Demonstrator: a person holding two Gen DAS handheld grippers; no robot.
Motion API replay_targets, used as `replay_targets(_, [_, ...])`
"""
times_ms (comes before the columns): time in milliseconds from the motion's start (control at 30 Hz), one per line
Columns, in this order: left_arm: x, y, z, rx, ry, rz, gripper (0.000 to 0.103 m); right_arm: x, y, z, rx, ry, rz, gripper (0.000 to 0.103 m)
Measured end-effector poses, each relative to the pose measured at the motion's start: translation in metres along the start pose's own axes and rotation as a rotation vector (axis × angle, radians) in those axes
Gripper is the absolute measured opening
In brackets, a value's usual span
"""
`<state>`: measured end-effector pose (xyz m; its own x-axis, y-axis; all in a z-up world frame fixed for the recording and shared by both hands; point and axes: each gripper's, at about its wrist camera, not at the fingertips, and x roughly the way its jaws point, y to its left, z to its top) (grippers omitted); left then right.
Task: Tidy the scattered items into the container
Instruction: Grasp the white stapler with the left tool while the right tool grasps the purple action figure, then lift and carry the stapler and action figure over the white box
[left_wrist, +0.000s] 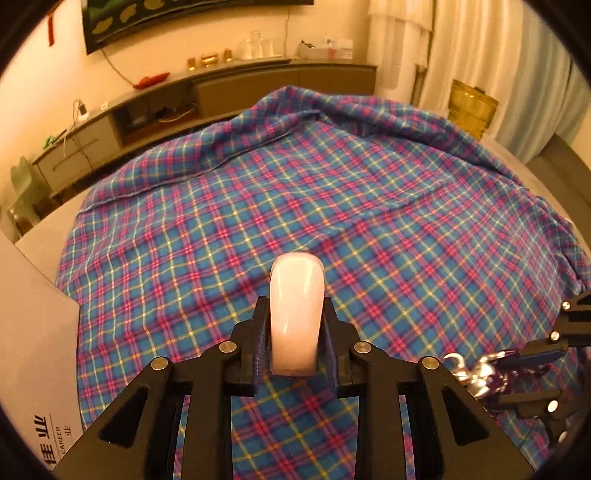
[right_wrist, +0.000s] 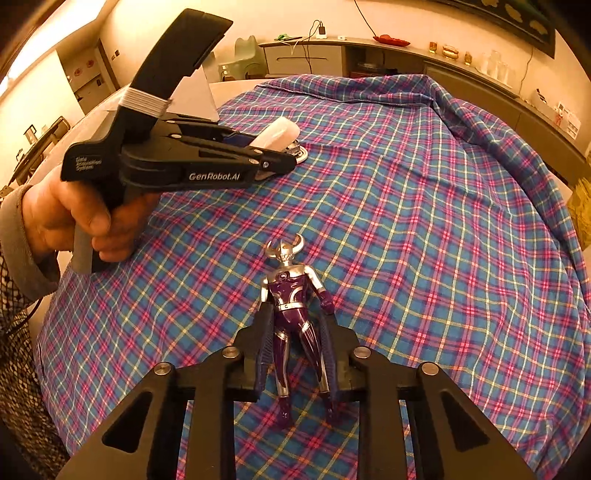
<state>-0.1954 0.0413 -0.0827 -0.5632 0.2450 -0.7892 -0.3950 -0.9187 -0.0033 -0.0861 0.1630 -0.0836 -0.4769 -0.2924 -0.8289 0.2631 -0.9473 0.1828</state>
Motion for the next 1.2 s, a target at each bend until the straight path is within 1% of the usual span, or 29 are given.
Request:
replay_targets(100, [-0.011,-0.004,0.002,-0.015,-0.015,-0.017,0.027,-0.006,0.006,0.004,0.0,-0.017,0.006,0.026])
replay_targets(367, [-0.041,-0.011,-0.002,-0.067,-0.036,-0.033,0.027,-0.02,0.017,0.009,0.043,-0.058,0.041,0.026])
replay_targets(500, [-0.066,-0.009,-0.006,-0.102,-0.057,-0.048,0.027,-0.028,0.024,0.011,0.059,-0.08,0.056,0.026])
replay_targets(667, [-0.102,-0.011,-0.012,-0.134,-0.11,-0.065,0.027,-0.038,0.032,0.009,0.069,-0.117,0.074,0.026])
replay_targets(833, [-0.139,-0.013,-0.027,-0.171,-0.155,-0.068,0.027,-0.045,0.043,0.006,0.085,-0.151,0.083,0.026])
replay_targets(1000, [-0.18,-0.006,-0.051,-0.241,-0.21,-0.086,0.027,-0.051,0.056,0.008,0.1,-0.184,0.1,0.026])
replay_targets(1100, [-0.193,-0.004,-0.057,-0.231,-0.228,-0.086,0.027,-0.053,0.067,0.008,0.105,-0.196,0.111,0.026])
replay_targets(1200, [-0.197,0.0,-0.063,-0.22,-0.233,-0.078,0.027,-0.056,0.08,0.007,0.109,-0.207,0.118,0.026])
